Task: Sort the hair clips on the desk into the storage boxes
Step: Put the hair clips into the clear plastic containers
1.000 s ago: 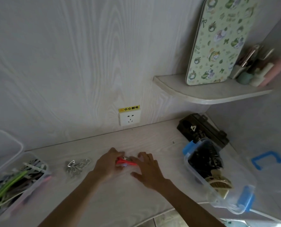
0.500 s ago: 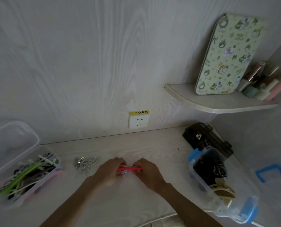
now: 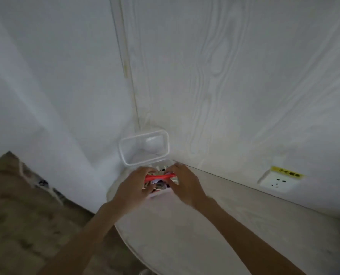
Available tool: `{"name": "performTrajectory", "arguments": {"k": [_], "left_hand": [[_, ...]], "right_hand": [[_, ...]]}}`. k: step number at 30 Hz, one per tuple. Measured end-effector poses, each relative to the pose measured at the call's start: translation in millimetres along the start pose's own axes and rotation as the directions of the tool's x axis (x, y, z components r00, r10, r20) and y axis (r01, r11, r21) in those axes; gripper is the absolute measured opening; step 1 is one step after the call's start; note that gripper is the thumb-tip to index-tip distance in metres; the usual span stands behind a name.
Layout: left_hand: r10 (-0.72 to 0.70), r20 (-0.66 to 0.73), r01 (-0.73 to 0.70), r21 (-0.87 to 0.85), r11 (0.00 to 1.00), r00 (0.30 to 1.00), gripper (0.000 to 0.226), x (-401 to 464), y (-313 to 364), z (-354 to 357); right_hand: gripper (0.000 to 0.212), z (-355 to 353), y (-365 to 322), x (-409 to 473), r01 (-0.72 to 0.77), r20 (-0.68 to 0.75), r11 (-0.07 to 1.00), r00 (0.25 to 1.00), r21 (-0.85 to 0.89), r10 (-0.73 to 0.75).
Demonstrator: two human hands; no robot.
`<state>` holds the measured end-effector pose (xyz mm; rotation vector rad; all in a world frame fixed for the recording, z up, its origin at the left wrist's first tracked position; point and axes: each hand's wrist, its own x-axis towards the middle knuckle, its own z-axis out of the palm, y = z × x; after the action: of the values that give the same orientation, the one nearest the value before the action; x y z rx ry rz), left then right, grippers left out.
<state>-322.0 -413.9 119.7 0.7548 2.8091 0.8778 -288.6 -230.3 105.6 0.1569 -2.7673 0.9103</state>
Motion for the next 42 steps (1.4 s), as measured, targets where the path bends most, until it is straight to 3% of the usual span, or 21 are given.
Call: {"name": "performTrajectory", "arguments": {"k": [4, 10, 14, 17, 21, 22, 24, 25, 27, 29, 31, 33, 36, 40, 42], "left_hand": [[-0.093, -0.090, 0.098, 0.053, 0.994, 0.992, 0.049, -5.7, -30.4, 6.5], [-0.211, 0.118, 0.181, 0.224, 0.958, 0.970, 0.111, -6.7, -48.7, 45.4], [-0.192, 0.135, 0.141, 0.317, 0.938, 0.972, 0.116, -9.4, -53.1, 46.3], [-0.128, 0.088, 0.090, 0.350, 0.932, 0.988, 0.097, -6.4, -50.4, 40.2], [0.009, -0.109, 0.027, 0.327, 0.944, 0.994, 0.056, -2.4, -30.2, 30.2], [0.043, -0.132, -0.003, 0.290, 0.957, 0.990, 0.052, -1.0, -22.8, 27.7], [0.085, -0.136, -0.052, 0.232, 0.971, 0.987, 0.043, 3.4, -9.4, 22.4], [0.080, -0.096, -0.062, 0.177, 0.982, 0.992, 0.038, 6.0, -1.8, 21.7], [0.008, 0.079, -0.008, -0.001, 1.000, 0.997, 0.028, 14.9, 16.2, 22.7], [-0.061, 0.344, 0.086, -0.058, 0.995, 0.937, 0.025, 28.7, 33.7, 36.8], [-0.125, 0.545, 0.169, -0.031, 0.985, 0.829, 0.034, 39.0, 51.3, 61.4], [-0.224, 0.617, 0.326, -0.056, 0.944, 0.754, 0.042, 42.6, 60.4, 86.5], [-0.331, 0.569, 0.476, -0.125, 0.870, 0.753, 0.043, 45.7, 60.2, 111.0], [-0.260, 0.675, 0.557, -0.267, 0.786, 0.690, 0.015, 46.3, 62.8, 121.3], [-0.216, 0.741, 0.584, -0.278, 0.762, 0.636, 0.006, 43.6, 79.7, 115.8]], "right_hand": [[0.027, 31.7, -14.7, 27.7, 0.074, 0.042, 0.978, 0.997, -0.195, -0.067], [0.054, 64.5, 20.6, 8.4, 0.098, 0.208, 0.908, 0.978, -0.406, -0.013], [0.094, 53.1, 17.8, 11.1, 0.138, 0.389, 0.929, 0.921, -0.342, 0.006], [0.086, 34.9, 11.6, 10.9, 0.092, 0.442, 0.946, 0.895, -0.312, 0.058], [0.068, 6.9, 39.3, -7.3, -0.189, 0.210, 0.978, 0.956, -0.093, 0.205], [0.057, -1.5, 51.6, -15.3, -0.333, 0.154, 0.943, 0.932, 0.008, 0.328], [0.045, -16.0, 75.7, -29.7, -0.608, 0.122, 0.770, 0.794, 0.195, 0.596], [0.042, -23.8, 86.0, -37.2, -0.692, 0.131, 0.689, 0.720, 0.217, 0.682], [0.044, -33.0, 101.0, -52.2, -0.740, 0.161, 0.656, 0.672, 0.148, 0.723], [0.057, -33.0, 105.0, -62.0, -0.695, 0.236, 0.715, 0.710, 0.077, 0.664], [0.071, -20.7, 101.7, -67.1, -0.585, 0.328, 0.811, 0.762, -0.021, 0.558], [0.074, -2.6, 95.6, -72.4, -0.505, 0.348, 0.856, 0.787, -0.108, 0.509], [0.053, 12.7, 87.5, -83.2, -0.478, 0.195, 0.867, 0.846, -0.138, 0.497], [0.036, 12.7, 81.9, -97.9, -0.504, 0.090, 0.862, 0.857, -0.064, 0.508], [0.031, 3.5, 78.5, -106.5, -0.568, 0.061, 0.823, 0.822, 0.003, 0.567]]}}
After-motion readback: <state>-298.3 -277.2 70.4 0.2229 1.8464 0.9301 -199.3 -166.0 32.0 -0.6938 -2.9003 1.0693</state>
